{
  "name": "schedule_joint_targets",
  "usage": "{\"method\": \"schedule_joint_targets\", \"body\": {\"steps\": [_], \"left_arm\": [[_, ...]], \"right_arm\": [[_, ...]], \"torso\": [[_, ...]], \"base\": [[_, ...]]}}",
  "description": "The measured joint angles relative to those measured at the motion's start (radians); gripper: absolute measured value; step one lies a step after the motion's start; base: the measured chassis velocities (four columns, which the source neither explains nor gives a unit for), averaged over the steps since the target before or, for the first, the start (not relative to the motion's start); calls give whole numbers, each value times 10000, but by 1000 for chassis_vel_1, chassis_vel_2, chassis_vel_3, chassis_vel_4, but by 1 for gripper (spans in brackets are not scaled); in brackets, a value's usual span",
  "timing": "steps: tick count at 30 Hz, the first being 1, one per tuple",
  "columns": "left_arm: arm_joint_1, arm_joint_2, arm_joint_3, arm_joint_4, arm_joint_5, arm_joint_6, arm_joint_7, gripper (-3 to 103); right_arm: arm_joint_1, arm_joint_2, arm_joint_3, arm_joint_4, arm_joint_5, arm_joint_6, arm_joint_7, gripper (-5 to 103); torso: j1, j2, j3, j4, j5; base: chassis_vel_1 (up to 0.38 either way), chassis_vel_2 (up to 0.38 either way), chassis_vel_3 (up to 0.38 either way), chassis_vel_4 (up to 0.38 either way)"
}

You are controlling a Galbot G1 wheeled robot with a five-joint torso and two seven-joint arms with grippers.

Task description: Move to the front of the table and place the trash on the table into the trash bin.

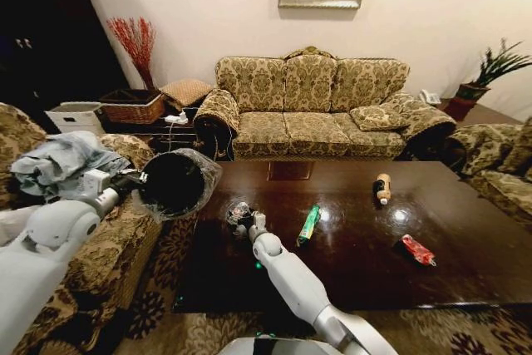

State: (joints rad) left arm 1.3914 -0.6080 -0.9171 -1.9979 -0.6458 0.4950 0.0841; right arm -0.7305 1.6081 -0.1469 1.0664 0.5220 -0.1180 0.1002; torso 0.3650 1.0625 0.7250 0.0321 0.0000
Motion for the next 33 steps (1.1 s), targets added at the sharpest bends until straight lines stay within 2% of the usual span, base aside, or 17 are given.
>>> {"method": "schedule_joint_targets", "body": {"steps": [7,12,20,23,24,27,33], "left_arm": [[-5,53,37,35,-22,-73,10,0],[12,79,95,63,-23,-102,17,0],[-5,100,168,91,-22,-118,18,0],[-11,88,227,91,-23,-137,23,0],[-11,88,227,91,-23,-137,23,0],[-67,89,299,108,-27,-142,23,0],[-151,102,372,152,-38,-143,23,0]], "right_arm": [[511,0,-21,-703,429,-6,-81,100],[869,0,-304,-1177,980,-44,-470,100],[915,1,-437,-1498,981,-48,-671,102],[941,1,-345,-1682,877,12,-746,89],[941,1,-345,-1682,877,12,-746,89],[927,2,-293,-1704,771,76,-808,78],[859,-1,-259,-1608,703,79,-813,77]], "torso": [[0,0,0,0,0],[0,0,0,0,0],[0,0,0,0,0],[0,0,0,-1,0],[0,0,0,-1,0],[0,0,-1,0,1],[0,0,-1,0,0]], "base": [[0,0,0,0],[0,0,0,0],[0,0,0,0],[0,0,0,0],[0,0,0,0],[0,0,0,0],[0,0,0,0]]}}
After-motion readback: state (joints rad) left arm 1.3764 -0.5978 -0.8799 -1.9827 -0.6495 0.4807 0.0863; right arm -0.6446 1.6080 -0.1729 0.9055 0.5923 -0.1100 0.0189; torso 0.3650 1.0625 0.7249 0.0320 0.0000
